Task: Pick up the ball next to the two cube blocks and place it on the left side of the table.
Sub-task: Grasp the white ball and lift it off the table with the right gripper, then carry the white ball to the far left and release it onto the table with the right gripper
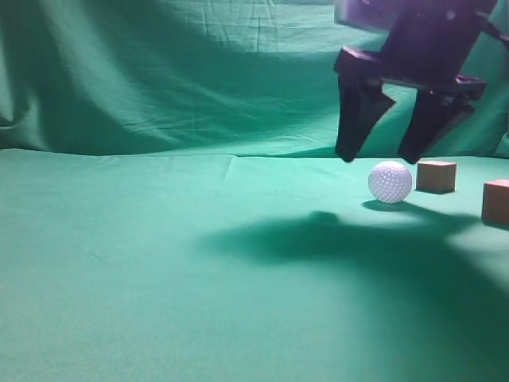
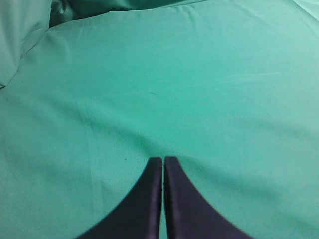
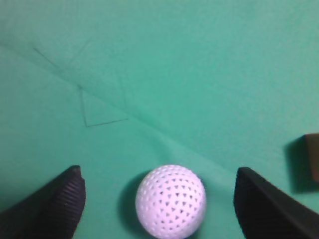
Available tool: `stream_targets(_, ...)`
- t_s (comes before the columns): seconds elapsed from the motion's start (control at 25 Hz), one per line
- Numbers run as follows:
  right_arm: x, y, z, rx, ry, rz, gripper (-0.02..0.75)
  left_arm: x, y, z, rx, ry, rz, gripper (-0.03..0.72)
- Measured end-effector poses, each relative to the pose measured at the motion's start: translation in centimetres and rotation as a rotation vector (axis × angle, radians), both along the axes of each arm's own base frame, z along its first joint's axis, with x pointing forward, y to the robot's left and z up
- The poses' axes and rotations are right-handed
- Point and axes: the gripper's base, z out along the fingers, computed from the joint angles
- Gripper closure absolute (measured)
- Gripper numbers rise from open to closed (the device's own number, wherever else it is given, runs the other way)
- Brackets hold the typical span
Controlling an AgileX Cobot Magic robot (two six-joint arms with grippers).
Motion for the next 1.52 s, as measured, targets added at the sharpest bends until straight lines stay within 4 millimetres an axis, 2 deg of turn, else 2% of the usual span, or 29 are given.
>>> stream_targets(0.04,0.1,0.0,-0.4,-0.013,0.003,0.006,0.168,0.0,0.0,0.0,0.0,0.0,0.0,0.688)
stream_targets(0.32,0.3,-0.1,-1.7,-0.047,0.018,0.022,0.401,0.0,0.0,0.0,0.0,0.0,0.0,0.688)
stream_targets(0.56,0.8,0.1,-1.5,-0.045,0.011,0.025,0.4,0.0,0.0,0.0,0.0,0.0,0.0,0.688)
stream_targets(0.68,1.4,1.2,0.2,-0.014,0.012,0.044,0.4,0.0,0.0,0.0,0.0,0.0,0.0,0.688)
stream_targets(0.8,1.7,4.9,3.8,0.072,-0.026,0.153,0.4,0.0,0.0,0.0,0.0,0.0,0.0,0.688)
stream_targets(0.88,1.2,8.8,6.3,0.122,-0.095,0.263,0.4,0.0,0.0,0.0,0.0,0.0,0.0,0.688)
stream_targets(1.0,0.6,14.6,8.1,0.183,-0.164,0.387,0.4,0.0,0.0,0.0,0.0,0.0,0.0,0.688)
stream_targets(1.16,0.0,21.4,6.5,0.209,-0.177,0.515,0.4,0.0,0.0,0.0,0.0,0.0,0.0,0.688)
stream_targets(1.28,-0.6,25.0,4.2,0.213,-0.168,0.576,0.4,0.0,0.0,0.0,0.0,0.0,0.0,0.688)
stream_targets(1.4,-0.8,27.0,1.6,0.214,-0.162,0.591,0.4,0.0,0.0,0.0,0.0,0.0,0.0,0.688)
stream_targets(1.52,-0.6,27.9,0.1,0.239,-0.185,0.564,0.4,0.0,0.0,0.0,0.0,0.0,0.0,0.688)
